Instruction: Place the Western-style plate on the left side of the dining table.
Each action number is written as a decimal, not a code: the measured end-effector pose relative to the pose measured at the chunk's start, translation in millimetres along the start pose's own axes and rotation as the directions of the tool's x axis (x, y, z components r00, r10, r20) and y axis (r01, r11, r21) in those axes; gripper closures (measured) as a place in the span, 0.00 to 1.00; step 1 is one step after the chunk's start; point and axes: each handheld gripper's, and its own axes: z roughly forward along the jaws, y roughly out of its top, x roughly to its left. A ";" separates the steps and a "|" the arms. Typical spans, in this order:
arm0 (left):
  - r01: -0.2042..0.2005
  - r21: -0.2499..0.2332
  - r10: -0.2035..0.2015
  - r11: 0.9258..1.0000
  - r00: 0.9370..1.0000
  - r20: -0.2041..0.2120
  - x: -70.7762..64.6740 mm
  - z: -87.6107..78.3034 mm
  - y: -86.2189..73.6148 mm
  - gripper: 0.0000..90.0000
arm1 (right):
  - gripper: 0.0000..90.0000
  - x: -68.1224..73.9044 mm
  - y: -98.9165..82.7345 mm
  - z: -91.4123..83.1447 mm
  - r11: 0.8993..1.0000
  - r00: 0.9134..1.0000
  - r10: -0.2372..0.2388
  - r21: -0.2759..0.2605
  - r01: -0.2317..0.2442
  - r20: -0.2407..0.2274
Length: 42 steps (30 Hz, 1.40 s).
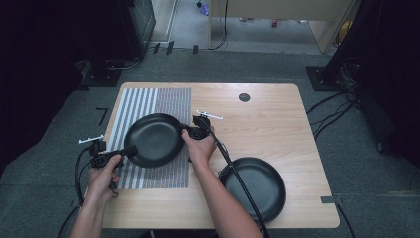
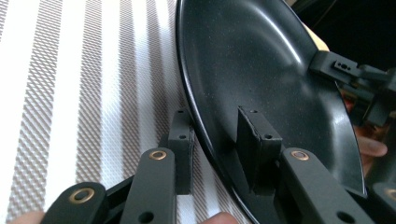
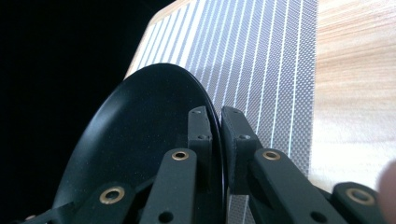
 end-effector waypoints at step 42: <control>-0.137 0.050 0.145 0.989 0.964 -0.221 12.1 48.7 54.7 0.64 | 0.82 -3.1 7.9 63.0 0.999 0.988 -0.050 -0.003 0.051 0.144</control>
